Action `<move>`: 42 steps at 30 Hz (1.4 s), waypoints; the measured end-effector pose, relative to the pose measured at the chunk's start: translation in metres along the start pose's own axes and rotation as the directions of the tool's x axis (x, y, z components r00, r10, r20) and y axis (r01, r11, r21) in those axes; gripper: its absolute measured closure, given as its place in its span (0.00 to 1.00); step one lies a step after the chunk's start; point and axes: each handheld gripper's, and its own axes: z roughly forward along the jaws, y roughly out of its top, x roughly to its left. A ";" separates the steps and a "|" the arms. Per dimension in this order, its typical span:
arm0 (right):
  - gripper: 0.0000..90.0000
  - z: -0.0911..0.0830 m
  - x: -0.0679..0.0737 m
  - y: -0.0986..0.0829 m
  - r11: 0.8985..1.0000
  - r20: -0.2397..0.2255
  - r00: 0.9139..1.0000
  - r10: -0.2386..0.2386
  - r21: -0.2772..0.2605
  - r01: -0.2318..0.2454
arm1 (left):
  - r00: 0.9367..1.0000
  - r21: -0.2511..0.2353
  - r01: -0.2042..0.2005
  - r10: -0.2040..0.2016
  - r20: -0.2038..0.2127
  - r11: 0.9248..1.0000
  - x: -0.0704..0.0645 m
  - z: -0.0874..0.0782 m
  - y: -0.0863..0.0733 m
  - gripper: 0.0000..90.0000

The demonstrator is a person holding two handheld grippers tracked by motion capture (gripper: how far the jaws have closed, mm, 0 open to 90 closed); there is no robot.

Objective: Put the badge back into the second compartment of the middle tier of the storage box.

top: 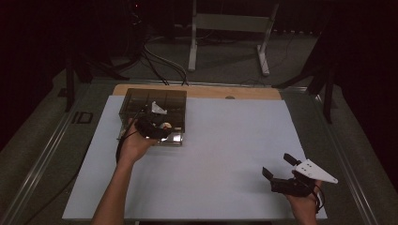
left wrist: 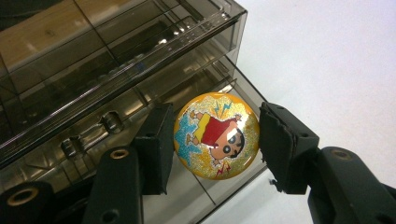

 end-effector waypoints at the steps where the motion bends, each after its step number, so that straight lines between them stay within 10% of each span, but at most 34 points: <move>1: 0.00 0.000 0.000 0.000 1.000 0.000 1.000 0.000 0.000 0.000 | 1.000 0.002 0.001 -0.001 0.000 1.000 0.000 0.000 0.000 0.54; 42: 0.00 0.000 0.000 0.000 1.000 0.002 1.000 0.001 0.001 -0.001 | 0.997 0.069 0.048 -0.044 -0.060 0.996 0.028 0.001 -0.024 0.54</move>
